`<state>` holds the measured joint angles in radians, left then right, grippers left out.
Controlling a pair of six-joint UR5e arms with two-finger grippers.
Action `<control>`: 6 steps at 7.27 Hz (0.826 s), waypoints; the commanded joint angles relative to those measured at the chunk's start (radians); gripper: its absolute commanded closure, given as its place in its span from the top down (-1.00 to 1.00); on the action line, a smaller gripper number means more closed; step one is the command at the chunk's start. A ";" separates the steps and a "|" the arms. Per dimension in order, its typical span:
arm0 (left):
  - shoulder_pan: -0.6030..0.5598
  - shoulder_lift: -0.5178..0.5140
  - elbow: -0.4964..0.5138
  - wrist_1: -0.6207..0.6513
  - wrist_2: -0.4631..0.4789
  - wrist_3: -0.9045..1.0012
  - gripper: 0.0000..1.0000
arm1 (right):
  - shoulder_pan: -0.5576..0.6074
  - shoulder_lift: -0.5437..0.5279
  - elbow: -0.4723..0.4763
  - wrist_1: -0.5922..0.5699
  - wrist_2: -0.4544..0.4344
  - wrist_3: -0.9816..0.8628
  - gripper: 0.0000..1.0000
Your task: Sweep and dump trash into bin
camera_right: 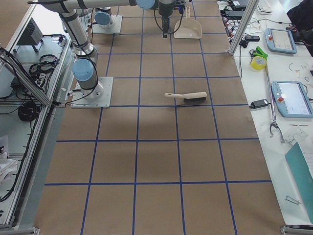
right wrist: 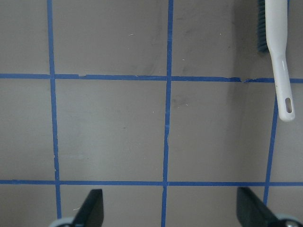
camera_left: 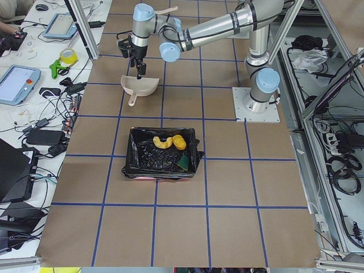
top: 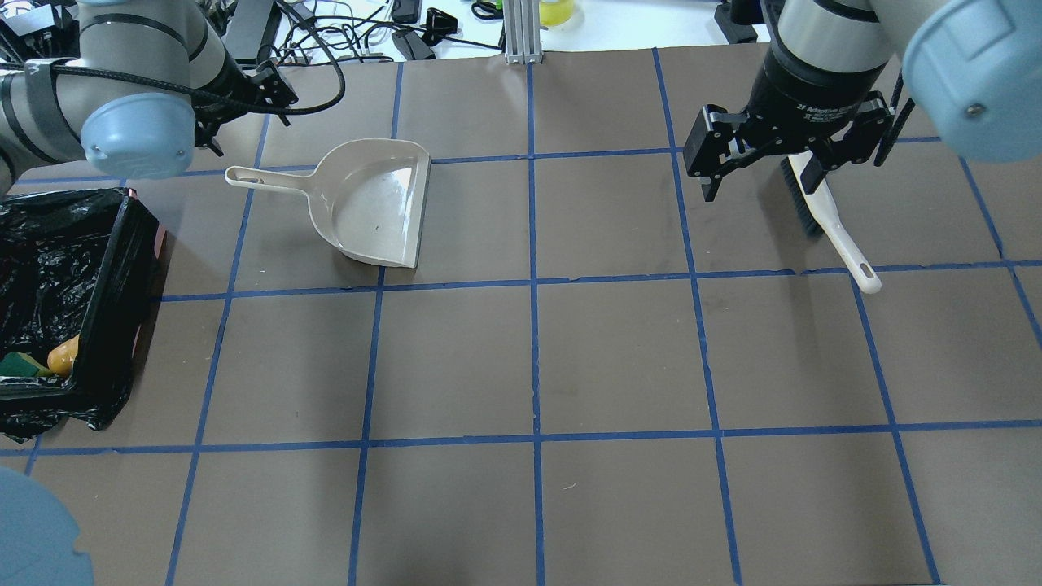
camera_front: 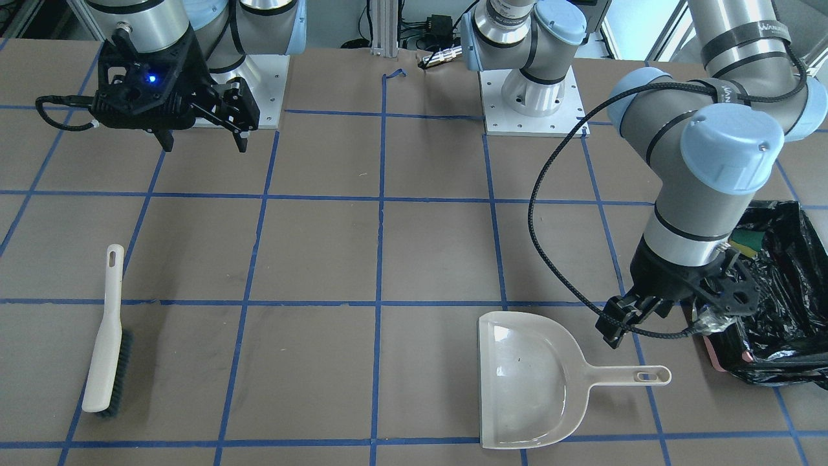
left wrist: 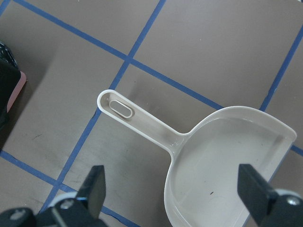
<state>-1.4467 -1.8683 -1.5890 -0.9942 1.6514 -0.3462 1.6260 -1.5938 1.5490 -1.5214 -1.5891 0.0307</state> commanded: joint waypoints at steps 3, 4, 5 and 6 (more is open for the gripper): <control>-0.102 0.115 -0.054 -0.162 -0.133 0.214 1.00 | 0.000 0.000 0.000 0.000 0.001 0.000 1.00; -0.133 0.158 -0.081 -0.202 -0.086 0.299 1.00 | 0.000 0.000 0.000 0.000 0.001 0.000 1.00; -0.135 0.193 -0.103 -0.220 -0.087 0.325 1.00 | 0.000 0.000 -0.001 0.000 0.001 0.000 1.00; -0.136 0.222 -0.106 -0.259 -0.087 0.411 1.00 | 0.000 0.000 0.000 0.000 0.001 0.000 1.00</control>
<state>-1.5758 -1.6861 -1.6815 -1.2126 1.5597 -0.0205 1.6260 -1.5939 1.5487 -1.5217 -1.5877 0.0307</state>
